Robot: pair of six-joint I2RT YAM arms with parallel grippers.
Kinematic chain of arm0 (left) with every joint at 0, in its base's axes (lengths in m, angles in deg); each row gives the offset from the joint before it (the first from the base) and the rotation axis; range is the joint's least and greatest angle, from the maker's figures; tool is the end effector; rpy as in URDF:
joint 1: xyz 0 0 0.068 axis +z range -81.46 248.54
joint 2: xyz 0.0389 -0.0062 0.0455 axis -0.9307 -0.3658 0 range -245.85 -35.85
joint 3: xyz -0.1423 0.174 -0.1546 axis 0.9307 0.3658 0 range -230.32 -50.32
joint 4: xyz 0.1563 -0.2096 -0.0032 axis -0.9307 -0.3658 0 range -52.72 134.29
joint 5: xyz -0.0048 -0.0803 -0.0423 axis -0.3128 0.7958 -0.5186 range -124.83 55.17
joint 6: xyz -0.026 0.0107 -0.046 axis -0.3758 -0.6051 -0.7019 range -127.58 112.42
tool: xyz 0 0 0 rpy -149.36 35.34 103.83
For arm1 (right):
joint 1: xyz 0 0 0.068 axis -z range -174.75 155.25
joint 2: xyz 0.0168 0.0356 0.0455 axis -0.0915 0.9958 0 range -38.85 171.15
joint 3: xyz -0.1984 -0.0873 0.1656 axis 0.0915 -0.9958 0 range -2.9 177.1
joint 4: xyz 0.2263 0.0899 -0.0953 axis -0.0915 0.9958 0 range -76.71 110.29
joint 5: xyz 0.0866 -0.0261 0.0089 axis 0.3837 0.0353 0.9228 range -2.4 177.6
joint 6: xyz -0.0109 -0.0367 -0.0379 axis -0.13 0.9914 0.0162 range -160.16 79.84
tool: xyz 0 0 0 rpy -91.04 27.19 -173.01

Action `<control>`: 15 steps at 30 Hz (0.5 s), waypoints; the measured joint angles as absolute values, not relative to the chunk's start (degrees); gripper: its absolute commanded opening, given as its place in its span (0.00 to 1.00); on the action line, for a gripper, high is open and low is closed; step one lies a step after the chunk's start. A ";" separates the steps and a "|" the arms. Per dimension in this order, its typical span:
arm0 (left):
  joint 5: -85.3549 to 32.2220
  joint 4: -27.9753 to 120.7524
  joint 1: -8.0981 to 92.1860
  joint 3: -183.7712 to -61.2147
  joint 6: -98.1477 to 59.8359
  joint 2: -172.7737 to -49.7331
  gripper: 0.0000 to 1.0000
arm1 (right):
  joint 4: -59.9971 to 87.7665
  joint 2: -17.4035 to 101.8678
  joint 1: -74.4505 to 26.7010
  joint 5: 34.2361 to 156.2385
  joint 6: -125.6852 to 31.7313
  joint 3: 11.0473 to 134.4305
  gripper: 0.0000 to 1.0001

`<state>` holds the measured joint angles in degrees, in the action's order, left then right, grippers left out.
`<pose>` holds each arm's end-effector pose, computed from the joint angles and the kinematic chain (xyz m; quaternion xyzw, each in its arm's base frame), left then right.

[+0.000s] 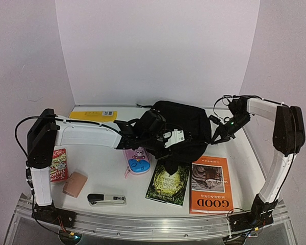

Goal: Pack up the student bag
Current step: Unzip the student bag at the center of the board.

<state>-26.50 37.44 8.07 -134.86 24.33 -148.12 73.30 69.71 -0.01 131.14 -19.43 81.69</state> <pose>0.2198 -0.3982 0.2348 0.6606 0.5869 -0.1767 0.4335 0.3590 0.0577 0.2198 -0.2275 0.8993 0.3604 0.0981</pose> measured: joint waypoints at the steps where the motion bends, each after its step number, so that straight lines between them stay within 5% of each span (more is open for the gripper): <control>1: -26.54 37.60 8.06 -134.34 24.49 -147.84 0.00 | 73.49 70.81 0.47 130.90 -19.12 82.22 0.00; 15: -27.38 40.36 8.05 -130.42 26.94 -145.33 0.00 | 75.89 80.96 4.55 131.52 -18.36 90.20 0.00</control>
<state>-27.38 40.36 8.05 -130.42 26.94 -145.33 75.89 80.96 4.55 131.52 -18.36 90.20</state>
